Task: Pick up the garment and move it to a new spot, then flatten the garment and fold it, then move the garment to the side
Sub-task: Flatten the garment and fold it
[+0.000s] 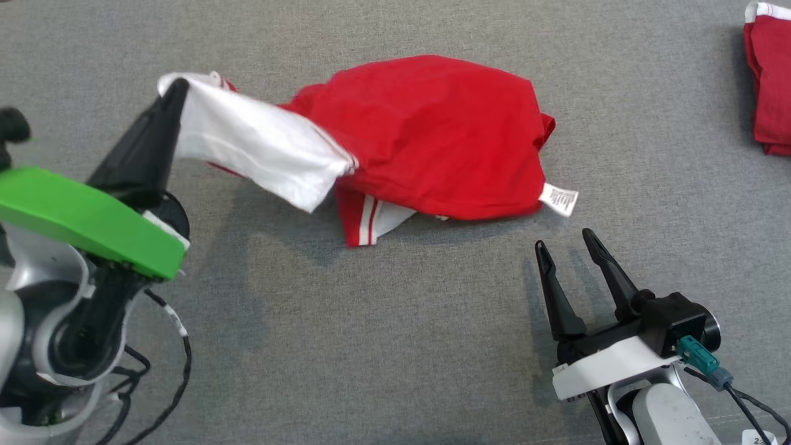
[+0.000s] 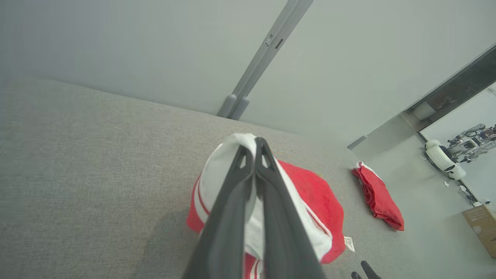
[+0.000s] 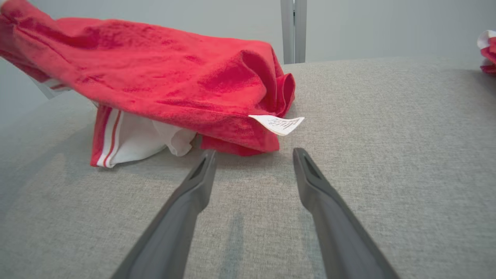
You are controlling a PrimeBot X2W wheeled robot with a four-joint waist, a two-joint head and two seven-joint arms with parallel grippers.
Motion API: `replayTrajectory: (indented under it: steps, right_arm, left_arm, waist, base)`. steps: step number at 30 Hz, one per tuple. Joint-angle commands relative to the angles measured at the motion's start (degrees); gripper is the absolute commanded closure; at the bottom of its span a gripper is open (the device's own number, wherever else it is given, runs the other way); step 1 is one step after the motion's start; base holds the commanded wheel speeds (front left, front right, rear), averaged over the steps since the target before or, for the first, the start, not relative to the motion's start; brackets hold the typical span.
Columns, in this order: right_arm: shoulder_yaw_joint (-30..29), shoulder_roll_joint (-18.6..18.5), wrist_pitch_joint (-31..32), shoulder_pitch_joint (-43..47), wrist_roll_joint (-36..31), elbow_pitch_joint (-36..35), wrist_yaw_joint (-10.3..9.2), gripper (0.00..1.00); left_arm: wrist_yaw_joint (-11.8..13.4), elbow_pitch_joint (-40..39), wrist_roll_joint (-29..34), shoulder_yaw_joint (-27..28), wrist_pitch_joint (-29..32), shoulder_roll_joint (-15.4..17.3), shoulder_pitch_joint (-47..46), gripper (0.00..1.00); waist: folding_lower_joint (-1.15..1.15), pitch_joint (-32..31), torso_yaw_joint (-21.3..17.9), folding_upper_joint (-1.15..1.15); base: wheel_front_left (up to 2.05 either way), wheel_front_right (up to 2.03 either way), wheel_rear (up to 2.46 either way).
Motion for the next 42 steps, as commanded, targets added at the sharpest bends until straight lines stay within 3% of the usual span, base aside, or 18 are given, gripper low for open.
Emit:
replayTrajectory:
  steps: [1, 6, 11, 15, 19, 28, 37, 42]
  right_arm:
    - [0.3, -0.2, -0.3, -0.4, 0.6, 0.3, -0.06, 0.00]
    - [1.3, -0.2, -0.3, -1.3, 0.7, 0.7, -0.06, 0.00]
    - [2.5, -0.2, -0.3, -1.5, 1.0, 1.2, -0.06, 0.00]
    - [3.3, -0.2, -0.3, -2.6, 0.8, 1.9, -0.06, 0.00]
    - [4.4, -0.2, -0.3, -4.1, -0.8, 3.8, -0.06, 0.00]
    - [10.9, -0.2, -0.3, -10.6, 0.1, 8.2, -0.06, 0.00]
    - [12.8, -0.2, -0.3, -12.6, 3.7, 9.9, -0.06, 0.00]
    - [12.4, -0.2, -0.3, -14.4, 4.9, 11.7, -0.06, 0.00]
  left_arm:
    - [0.8, -0.9, -0.5, 1.0, 1.1, 0.7, -2.5, 1.00]
    - [3.2, -1.6, 0.2, 3.2, 5.3, 4.2, -8.8, 1.00]
    - [5.2, 2.7, 1.1, 6.3, 6.6, 7.7, -11.1, 1.00]
    - [5.4, 8.6, 1.0, 8.8, 5.6, 9.5, -8.7, 1.00]
    - [4.0, 14.7, 0.7, 10.2, 3.8, 10.2, -4.8, 1.00]
    - [-0.4, 27.1, -1.2, 9.9, -0.1, 6.2, 0.0, 1.00]
    - [-3.3, 29.5, -1.4, 8.1, -1.4, 3.2, -2.9, 1.00]
    - [-3.7, 29.2, -1.2, 7.5, -1.4, 2.6, -3.5, 1.00]
  waist:
    - [0.00, -0.3, 0.2, 0.00]
    - [0.00, -0.3, -0.4, 0.00]
    - [0.00, 0.0, -1.1, 0.00]
    - [0.00, 0.4, -1.3, 0.00]
    - [0.00, 0.6, -1.0, 0.00]
    - [0.00, 1.2, 1.3, 0.00]
    - [0.00, 0.6, 3.4, 0.00]
    - [0.00, 0.5, 3.9, 0.00]
  base:
    - [0.00, 0.00, 0.00]
    - [0.00, 0.00, 0.00]
    - [0.00, 0.00, 0.00]
    - [0.00, 0.00, 0.00]
    - [0.00, 0.00, 0.00]
    - [0.00, 0.00, 0.00]
    - [0.00, 0.00, 0.00]
    - [0.00, 0.00, 0.00]
